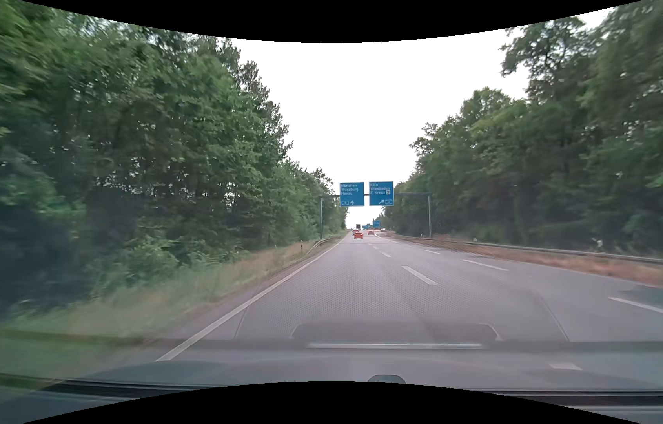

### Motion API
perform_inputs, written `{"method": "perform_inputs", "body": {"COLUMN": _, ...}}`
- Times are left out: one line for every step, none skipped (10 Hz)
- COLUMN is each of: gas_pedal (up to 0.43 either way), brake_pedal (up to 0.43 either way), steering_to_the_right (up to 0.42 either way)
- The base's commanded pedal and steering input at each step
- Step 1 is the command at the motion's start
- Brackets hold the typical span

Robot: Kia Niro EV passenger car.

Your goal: Follow the waypoints while adhering to traffic rules and regulations

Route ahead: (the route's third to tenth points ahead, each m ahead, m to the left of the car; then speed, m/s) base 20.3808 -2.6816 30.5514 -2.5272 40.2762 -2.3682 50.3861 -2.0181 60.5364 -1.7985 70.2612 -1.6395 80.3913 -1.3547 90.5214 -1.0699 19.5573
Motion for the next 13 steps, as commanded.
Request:
{"method": "perform_inputs", "body": {"gas_pedal": 0.067, "brake_pedal": 0.0, "steering_to_the_right": -0.005}}
{"method": "perform_inputs", "body": {"gas_pedal": 0.067, "brake_pedal": 0.0, "steering_to_the_right": -0.006}}
{"method": "perform_inputs", "body": {"gas_pedal": 0.067, "brake_pedal": 0.0, "steering_to_the_right": -0.005}}
{"method": "perform_inputs", "body": {"gas_pedal": 0.079, "brake_pedal": 0.0, "steering_to_the_right": -0.006}}
{"method": "perform_inputs", "body": {"gas_pedal": 0.079, "brake_pedal": 0.0, "steering_to_the_right": -0.005}}
{"method": "perform_inputs", "body": {"gas_pedal": 0.079, "brake_pedal": 0.0, "steering_to_the_right": -0.006}}
{"method": "perform_inputs", "body": {"gas_pedal": 0.079, "brake_pedal": 0.0, "steering_to_the_right": -0.005}}
{"method": "perform_inputs", "body": {"gas_pedal": 0.079, "brake_pedal": 0.0, "steering_to_the_right": -0.006}}
{"method": "perform_inputs", "body": {"gas_pedal": 0.079, "brake_pedal": 0.0, "steering_to_the_right": -0.006}}
{"method": "perform_inputs", "body": {"gas_pedal": 0.079, "brake_pedal": 0.0, "steering_to_the_right": -0.005}}
{"method": "perform_inputs", "body": {"gas_pedal": 0.079, "brake_pedal": 0.0, "steering_to_the_right": -0.005}}
{"method": "perform_inputs", "body": {"gas_pedal": 0.079, "brake_pedal": 0.0, "steering_to_the_right": -0.005}}
{"method": "perform_inputs", "body": {"gas_pedal": 0.079, "brake_pedal": 0.0, "steering_to_the_right": -0.005}}
